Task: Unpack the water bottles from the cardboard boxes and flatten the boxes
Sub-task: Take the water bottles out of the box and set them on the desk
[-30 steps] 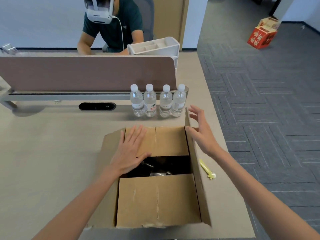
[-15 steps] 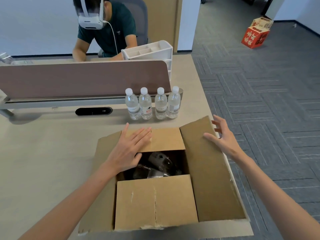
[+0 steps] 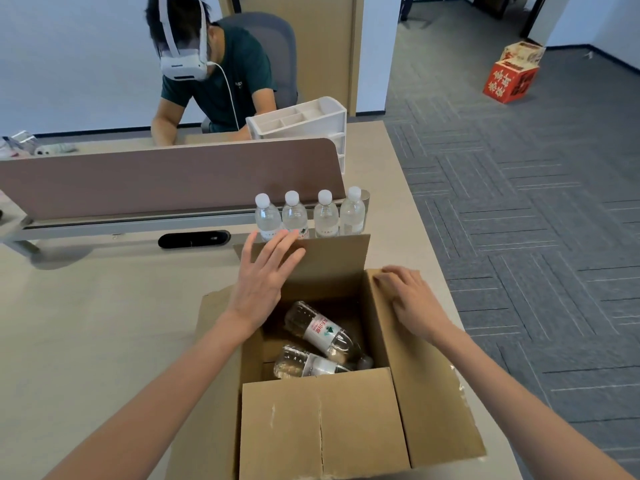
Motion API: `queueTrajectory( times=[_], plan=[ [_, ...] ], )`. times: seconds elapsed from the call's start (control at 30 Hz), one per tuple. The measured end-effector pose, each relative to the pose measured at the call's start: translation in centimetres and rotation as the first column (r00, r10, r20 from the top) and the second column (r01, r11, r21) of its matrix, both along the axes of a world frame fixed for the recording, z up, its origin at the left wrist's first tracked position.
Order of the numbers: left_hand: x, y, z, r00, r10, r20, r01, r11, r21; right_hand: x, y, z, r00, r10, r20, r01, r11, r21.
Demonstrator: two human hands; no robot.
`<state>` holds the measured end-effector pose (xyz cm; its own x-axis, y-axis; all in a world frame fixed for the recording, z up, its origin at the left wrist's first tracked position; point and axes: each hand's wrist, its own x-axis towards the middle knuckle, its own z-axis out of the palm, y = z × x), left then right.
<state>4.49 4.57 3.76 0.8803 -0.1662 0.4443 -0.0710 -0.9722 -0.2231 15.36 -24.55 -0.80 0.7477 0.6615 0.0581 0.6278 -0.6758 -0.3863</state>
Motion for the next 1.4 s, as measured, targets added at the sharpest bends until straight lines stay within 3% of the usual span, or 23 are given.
queueTrajectory(
  times=[0.17,0.27,0.37,0.5,0.67,0.77,0.87,1.0,1.17,1.4],
  plan=[
    [0.5,2.2,-1.6,0.959,0.179,-0.218,-0.194,0.980,-0.049,0.3,4.8,0.4,0.992,-0.009,-0.123,0.024,0.993,0.118],
    [0.3,3.4,-3.2,0.902,0.269,-0.337,-0.338,0.927,-0.163,0.6,6.9,0.6,0.978,-0.063,-0.200,0.078,0.995,0.069],
    [0.0,3.7,-4.5,0.870,0.295,-0.394,-0.415,0.870,-0.266,0.9,7.8,0.8,0.981,-0.119,-0.156,0.117,0.993,-0.023],
    [-0.5,3.1,-5.3,0.881,0.216,-0.420,-0.388,0.839,-0.382,1.2,7.9,0.2,0.982,-0.143,-0.127,0.134,0.988,-0.082],
    [-0.1,2.1,-6.0,0.872,0.236,-0.430,-0.411,0.830,-0.378,1.3,8.2,-0.2,0.984,-0.163,-0.077,0.149,0.975,-0.164],
    [0.7,2.1,-6.1,0.901,0.142,-0.410,-0.338,0.823,-0.457,1.5,8.9,-0.2,0.988,-0.149,0.025,0.151,0.965,-0.216],
    [1.6,2.2,-6.0,0.936,0.014,-0.352,-0.212,0.820,-0.531,1.8,10.4,0.2,0.992,-0.034,0.120,0.064,0.964,-0.258],
    [2.6,1.7,-6.0,0.942,-0.037,-0.334,-0.161,0.823,-0.544,1.8,12.5,0.6,0.997,0.065,0.029,-0.053,0.947,-0.316],
    [2.7,2.0,-6.7,0.960,-0.060,-0.274,-0.117,0.802,-0.586,1.7,13.3,0.1,0.992,0.106,0.072,-0.069,0.913,-0.402],
    [4.4,2.5,-6.6,0.950,-0.074,-0.303,-0.128,0.793,-0.595,3.5,13.7,0.5,0.985,0.153,0.079,-0.101,0.885,-0.455]
  ],
)
